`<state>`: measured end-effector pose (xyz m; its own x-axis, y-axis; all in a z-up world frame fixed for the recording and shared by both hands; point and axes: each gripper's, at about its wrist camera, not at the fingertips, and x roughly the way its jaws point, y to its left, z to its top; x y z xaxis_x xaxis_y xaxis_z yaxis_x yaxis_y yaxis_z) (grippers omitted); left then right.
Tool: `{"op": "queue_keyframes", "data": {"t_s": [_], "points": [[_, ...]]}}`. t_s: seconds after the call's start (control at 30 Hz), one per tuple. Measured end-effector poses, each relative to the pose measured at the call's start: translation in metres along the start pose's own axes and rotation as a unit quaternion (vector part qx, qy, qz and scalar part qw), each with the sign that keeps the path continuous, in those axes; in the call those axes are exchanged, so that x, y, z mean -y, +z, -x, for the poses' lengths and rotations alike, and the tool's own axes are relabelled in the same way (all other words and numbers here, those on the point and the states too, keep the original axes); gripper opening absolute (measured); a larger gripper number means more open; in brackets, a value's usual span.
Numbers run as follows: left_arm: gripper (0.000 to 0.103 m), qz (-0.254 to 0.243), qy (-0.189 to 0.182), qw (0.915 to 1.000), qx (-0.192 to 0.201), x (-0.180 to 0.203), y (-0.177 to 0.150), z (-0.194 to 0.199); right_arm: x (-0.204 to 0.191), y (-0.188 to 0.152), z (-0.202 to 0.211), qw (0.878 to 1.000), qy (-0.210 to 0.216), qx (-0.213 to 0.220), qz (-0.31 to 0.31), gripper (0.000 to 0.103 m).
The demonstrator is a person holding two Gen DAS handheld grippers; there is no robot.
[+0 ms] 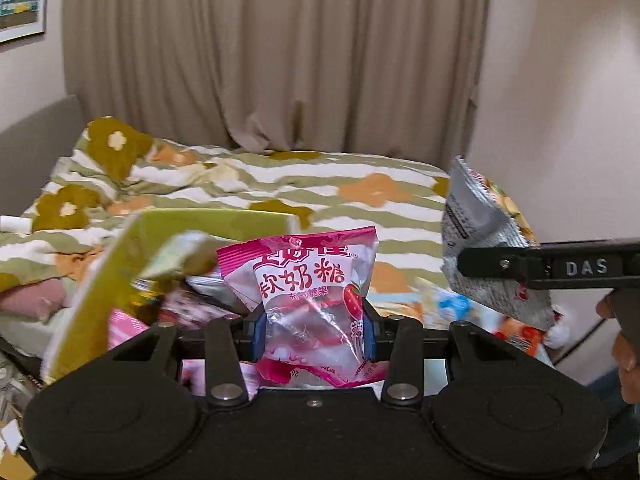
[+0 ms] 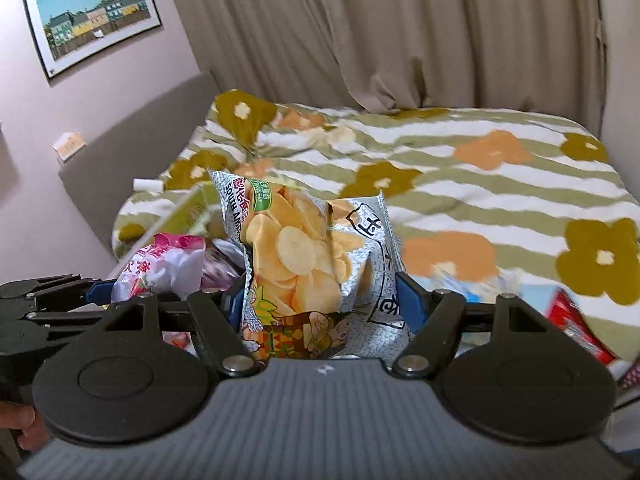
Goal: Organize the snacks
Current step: 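Carry the pink bag and chip bag over the box, then open both tools to drop the pink and chip bags into the box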
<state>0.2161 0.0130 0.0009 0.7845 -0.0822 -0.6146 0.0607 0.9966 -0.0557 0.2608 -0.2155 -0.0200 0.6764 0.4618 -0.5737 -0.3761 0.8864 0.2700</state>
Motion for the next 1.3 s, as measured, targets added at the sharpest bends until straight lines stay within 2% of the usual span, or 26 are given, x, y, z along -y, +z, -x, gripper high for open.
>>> {"op": "queue_keyframes", "data": {"t_s": [0.27,0.53,0.57,0.63,0.67,0.7,0.77,0.87,1.03,1.3], "points": [[0.047,0.011,0.025,0.9995,-0.016,-0.086,0.023,-0.020,-0.068,0.025,-0.057,1.000,0.005,-0.006,-0.008,0.087],[0.048,0.001,0.010,0.9980,-0.063,-0.143,0.024,-0.067,-0.115,0.031,-0.115,0.999,-0.024,-0.023,-0.031,0.087],[0.053,-0.002,0.008,0.9976,-0.068,-0.147,0.023,-0.073,-0.119,0.029,-0.119,0.999,-0.030,-0.024,-0.036,0.087],[0.074,-0.008,0.011,0.9972,-0.073,-0.154,0.020,-0.082,-0.124,0.028,-0.129,0.998,-0.039,-0.028,-0.046,0.087],[0.095,-0.010,0.011,0.9972,-0.073,-0.157,0.019,-0.083,-0.126,0.026,-0.132,0.997,-0.045,-0.030,-0.051,0.087],[0.103,-0.011,0.011,0.9977,-0.066,-0.159,0.017,-0.083,-0.128,0.025,-0.135,0.997,-0.050,-0.033,-0.054,0.087],[0.103,-0.017,0.002,0.9982,-0.058,-0.163,0.013,-0.079,-0.131,0.022,-0.140,0.996,-0.059,-0.037,-0.060,0.087],[0.103,-0.025,-0.004,0.9970,-0.073,-0.165,0.008,-0.080,-0.135,0.019,-0.144,0.994,-0.073,-0.043,-0.064,0.087],[0.103,-0.022,-0.010,0.9969,-0.075,-0.174,0.004,-0.074,-0.140,0.021,-0.147,0.993,-0.094,-0.044,-0.063,0.088],[0.103,-0.001,0.011,0.9979,-0.063,-0.186,0.006,-0.062,-0.147,0.033,-0.159,0.995,-0.076,-0.045,-0.051,0.088]]}}
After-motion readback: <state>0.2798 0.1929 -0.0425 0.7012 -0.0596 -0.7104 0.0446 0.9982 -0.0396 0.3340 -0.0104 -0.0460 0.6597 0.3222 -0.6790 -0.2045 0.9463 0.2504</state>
